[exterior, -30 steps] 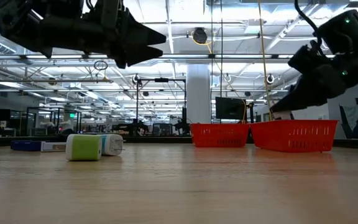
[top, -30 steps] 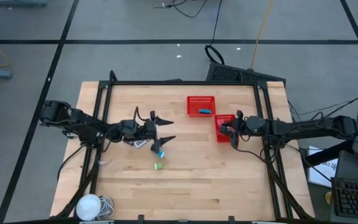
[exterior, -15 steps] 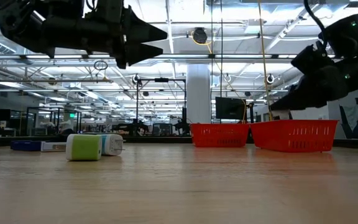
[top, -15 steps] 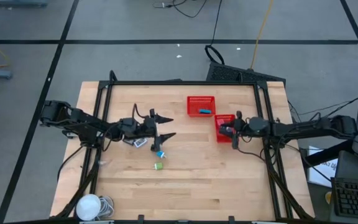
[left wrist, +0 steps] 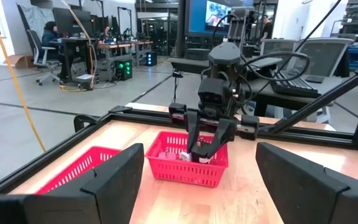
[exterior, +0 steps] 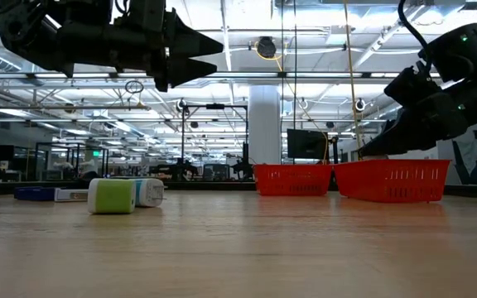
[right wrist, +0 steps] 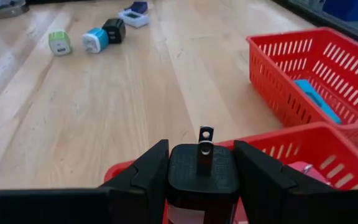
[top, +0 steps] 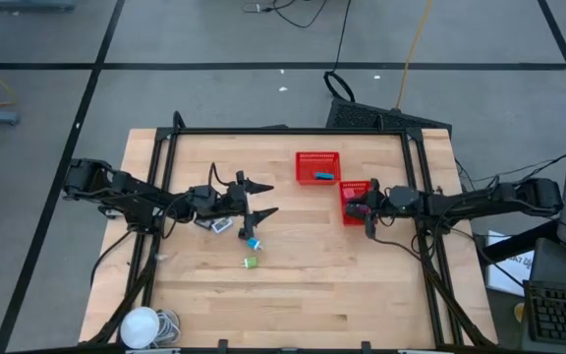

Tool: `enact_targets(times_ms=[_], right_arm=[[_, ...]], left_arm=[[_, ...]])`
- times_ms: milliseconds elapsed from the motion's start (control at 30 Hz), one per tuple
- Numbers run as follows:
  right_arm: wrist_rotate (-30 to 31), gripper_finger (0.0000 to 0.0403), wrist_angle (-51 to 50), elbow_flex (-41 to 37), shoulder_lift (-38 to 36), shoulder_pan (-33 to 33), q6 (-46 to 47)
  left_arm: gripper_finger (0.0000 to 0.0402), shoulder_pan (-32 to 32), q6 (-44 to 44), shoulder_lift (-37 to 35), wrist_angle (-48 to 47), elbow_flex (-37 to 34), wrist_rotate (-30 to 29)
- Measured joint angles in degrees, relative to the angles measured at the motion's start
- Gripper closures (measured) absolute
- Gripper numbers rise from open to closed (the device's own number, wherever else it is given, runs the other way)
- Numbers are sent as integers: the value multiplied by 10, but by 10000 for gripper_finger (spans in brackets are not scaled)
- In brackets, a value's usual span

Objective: Pick & Place Office items
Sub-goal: Put the bottom black charger adapter into the bottom red bin, then put the dark blue digital clock into the top red bin

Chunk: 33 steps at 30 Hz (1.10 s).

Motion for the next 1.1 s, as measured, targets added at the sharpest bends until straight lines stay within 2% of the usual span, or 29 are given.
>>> enact_targets(times_ms=[100,333,467,667,800,1100], right_arm=[[0,257,1,0,11,0,0],[1,156,2,0,24,0,11],[1,127,22,0,24,0,9],[0,121,101,4,17,0,-2],[-2,128,102,28,3,0,-28],[-65,133,111,137,-10,-2,-62]], left_arm=[[87,0,-1,0,0,0,0],[87,0,3,0,0,0,0],[87,0,4,0,0,0,0],[87,0,4,0,0,0,0],[87,0,3,0,0,0,0],[87,0,-11,0,0,0,0]])
